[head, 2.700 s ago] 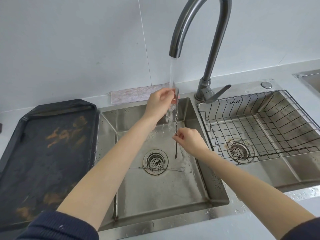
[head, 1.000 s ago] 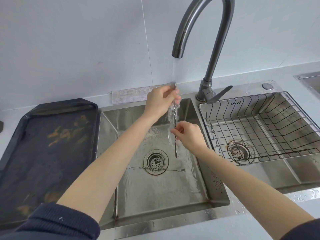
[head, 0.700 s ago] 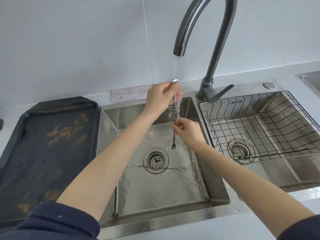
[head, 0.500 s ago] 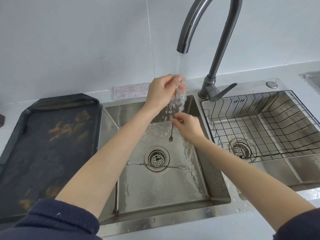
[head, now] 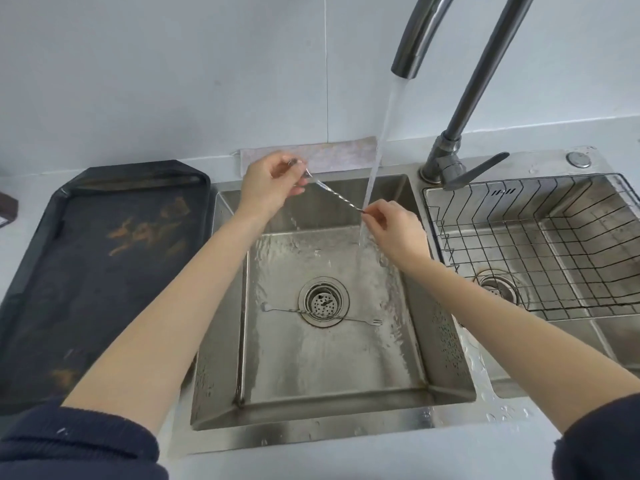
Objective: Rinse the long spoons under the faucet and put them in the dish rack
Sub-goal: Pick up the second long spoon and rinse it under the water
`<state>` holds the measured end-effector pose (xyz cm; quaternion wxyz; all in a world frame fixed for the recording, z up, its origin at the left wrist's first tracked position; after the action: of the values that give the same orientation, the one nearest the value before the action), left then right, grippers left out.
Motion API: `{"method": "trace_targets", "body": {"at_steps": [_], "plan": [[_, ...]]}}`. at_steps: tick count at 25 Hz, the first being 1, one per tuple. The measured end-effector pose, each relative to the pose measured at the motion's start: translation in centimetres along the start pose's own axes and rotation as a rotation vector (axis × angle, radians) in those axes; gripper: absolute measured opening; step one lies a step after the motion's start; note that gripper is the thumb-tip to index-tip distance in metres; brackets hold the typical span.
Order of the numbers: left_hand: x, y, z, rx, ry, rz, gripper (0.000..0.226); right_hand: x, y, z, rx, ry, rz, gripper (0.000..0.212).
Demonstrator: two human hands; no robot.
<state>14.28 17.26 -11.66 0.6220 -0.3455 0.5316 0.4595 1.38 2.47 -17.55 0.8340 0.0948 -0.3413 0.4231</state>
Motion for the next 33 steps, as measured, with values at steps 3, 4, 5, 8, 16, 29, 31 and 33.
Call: {"method": "trace_targets", "body": {"at_steps": [3,4,5,8,16,29,31,33], "plan": [[3.8,0.1,1.4,-0.012,-0.016,0.125,0.006,-0.5,0.8,-2.1,0.162,0.186,0.101,0.021],[4.9,0.2,1.7,-0.028,-0.014,0.159,0.006,-1.1,1.3,-2.9,0.219,0.215,0.101,0.021],[5.9,0.1,2.1,-0.053,0.001,0.192,0.005,-1.8,1.8,-3.7,0.269,0.237,0.083,0.021],[8.9,-0.5,3.4,-0.163,0.017,0.294,0.010,-4.4,3.1,-5.4,0.361,0.285,-0.008,0.022],[19.3,0.8,2.6,0.154,-0.611,0.407,0.029,-8.2,4.4,-8.3,0.499,0.385,-0.093,0.022],[25.8,3.2,1.3,0.155,-0.798,0.503,0.037,-10.9,6.3,-13.0,0.639,0.453,-0.171,0.024],[26.1,3.4,1.2,0.137,-0.799,0.497,0.038,-11.1,6.4,-13.4,0.637,0.452,-0.189,0.023],[26.1,3.7,0.9,0.144,-0.817,0.470,0.039,-11.3,6.5,-13.6,0.621,0.444,-0.209,0.021]]}}
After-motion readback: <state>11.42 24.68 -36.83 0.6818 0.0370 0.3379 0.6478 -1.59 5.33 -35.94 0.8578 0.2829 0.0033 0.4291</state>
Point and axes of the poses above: each hand's wrist, its own y-axis away from the middle knuckle, its own z-axis out of the back of the hand, x = y × z, the point moved 6 cm from there along -y, towards the middle knuckle, and after that the axes turned 8 degrees about -x, right-handed, at the moved point
